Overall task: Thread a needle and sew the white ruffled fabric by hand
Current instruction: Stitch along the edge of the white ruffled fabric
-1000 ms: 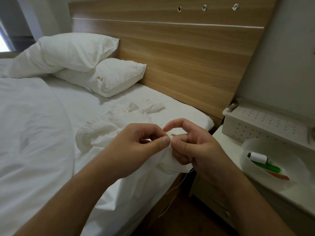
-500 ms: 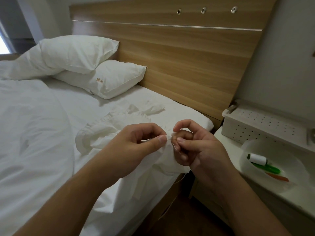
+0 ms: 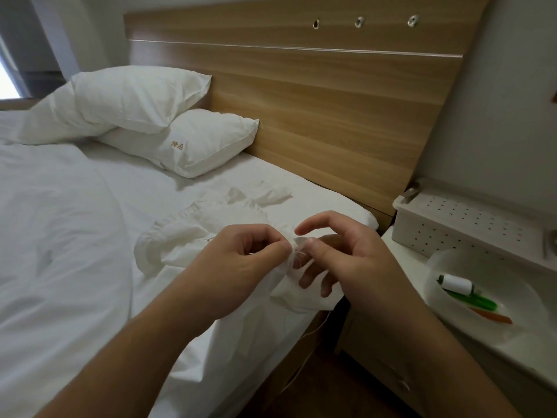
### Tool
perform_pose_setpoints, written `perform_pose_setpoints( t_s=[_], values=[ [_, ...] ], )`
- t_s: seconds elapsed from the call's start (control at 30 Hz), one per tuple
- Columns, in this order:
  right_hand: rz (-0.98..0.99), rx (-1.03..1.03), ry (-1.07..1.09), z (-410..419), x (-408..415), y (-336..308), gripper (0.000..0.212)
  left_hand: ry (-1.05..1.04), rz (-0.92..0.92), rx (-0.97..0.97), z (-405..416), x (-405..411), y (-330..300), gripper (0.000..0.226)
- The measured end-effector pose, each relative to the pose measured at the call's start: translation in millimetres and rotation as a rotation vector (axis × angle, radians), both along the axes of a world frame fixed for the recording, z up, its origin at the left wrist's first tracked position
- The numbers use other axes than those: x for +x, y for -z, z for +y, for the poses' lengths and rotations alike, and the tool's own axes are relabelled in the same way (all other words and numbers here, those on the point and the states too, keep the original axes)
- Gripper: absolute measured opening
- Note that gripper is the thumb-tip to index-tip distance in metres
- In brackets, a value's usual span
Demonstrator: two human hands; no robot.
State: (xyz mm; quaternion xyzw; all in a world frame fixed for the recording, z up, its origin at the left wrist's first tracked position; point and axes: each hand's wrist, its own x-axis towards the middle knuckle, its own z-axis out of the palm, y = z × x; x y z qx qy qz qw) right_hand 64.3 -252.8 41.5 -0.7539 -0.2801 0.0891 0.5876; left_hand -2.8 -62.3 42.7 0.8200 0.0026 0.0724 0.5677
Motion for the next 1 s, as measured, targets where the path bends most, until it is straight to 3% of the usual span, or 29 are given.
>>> perform_pose_setpoints(
  t_s=[0.17,0.3,0.57,0.73,1.0],
  values=[
    [-0.483,-0.181,0.264,-4,-2,1,0.018,-0.073,0.014,-0.046,1,2,1,0.026],
    [-0.652,-0.091,0.121,4,-11,-3,0.028,-0.061,0.012,-0.06,-1,2,1,0.024],
    [-0.663,0.057,0.13,13,-11,11,0.011,-0.021,0.057,-0.087,3,0,-1,0.019],
    [-0.677,0.042,0.132,16,-14,12,0.022,-0.007,0.075,-0.098,4,0,-2,0.02],
    [-0.194,0.374,0.245,19,-23,6,0.022,-0.11,0.056,0.123,1,2,1,0.018]
  ],
)
